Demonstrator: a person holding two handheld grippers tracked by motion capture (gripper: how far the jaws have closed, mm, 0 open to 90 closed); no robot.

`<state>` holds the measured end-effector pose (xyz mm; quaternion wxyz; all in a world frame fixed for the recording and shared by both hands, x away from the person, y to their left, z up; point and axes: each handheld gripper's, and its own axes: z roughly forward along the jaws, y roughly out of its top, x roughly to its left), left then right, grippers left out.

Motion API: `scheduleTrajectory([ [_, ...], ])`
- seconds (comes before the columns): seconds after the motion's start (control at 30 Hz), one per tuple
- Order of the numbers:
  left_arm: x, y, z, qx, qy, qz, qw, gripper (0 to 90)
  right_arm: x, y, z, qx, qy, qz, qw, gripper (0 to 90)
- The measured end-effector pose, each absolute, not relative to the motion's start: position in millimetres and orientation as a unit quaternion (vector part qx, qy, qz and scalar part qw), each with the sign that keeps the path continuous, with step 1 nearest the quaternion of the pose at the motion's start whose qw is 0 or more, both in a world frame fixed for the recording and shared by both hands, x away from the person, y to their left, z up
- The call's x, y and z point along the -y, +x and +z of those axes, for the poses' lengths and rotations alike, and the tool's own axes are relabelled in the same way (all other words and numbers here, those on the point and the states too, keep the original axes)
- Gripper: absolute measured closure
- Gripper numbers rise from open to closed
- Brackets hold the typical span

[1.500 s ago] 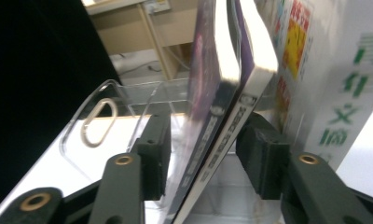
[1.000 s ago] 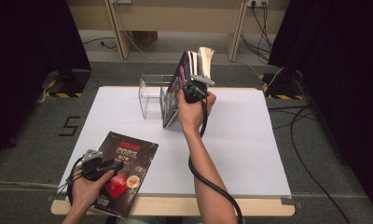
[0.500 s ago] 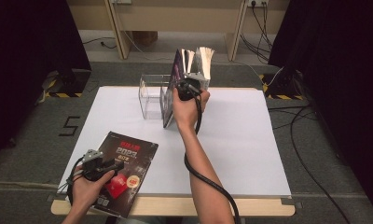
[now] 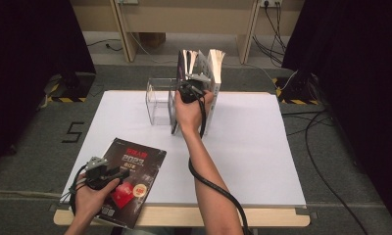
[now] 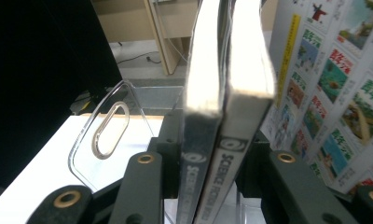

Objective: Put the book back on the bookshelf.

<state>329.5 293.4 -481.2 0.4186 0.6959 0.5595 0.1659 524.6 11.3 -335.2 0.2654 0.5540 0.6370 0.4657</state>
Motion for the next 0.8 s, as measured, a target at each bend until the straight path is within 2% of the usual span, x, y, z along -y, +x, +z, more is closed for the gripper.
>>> scheduleTrajectory([
  [0.53,-294.5,329.1,-481.1,-0.558,0.696,0.166,0.42,50.3,-16.8,533.4,-327.2,-0.649,0.563,0.445,0.252,76.4],
  [0.8,-296.2,329.3,-482.5,-0.56,0.696,0.164,0.42,50.3,-17.6,532.0,-325.2,-0.667,0.536,0.42,0.302,76.7],
])
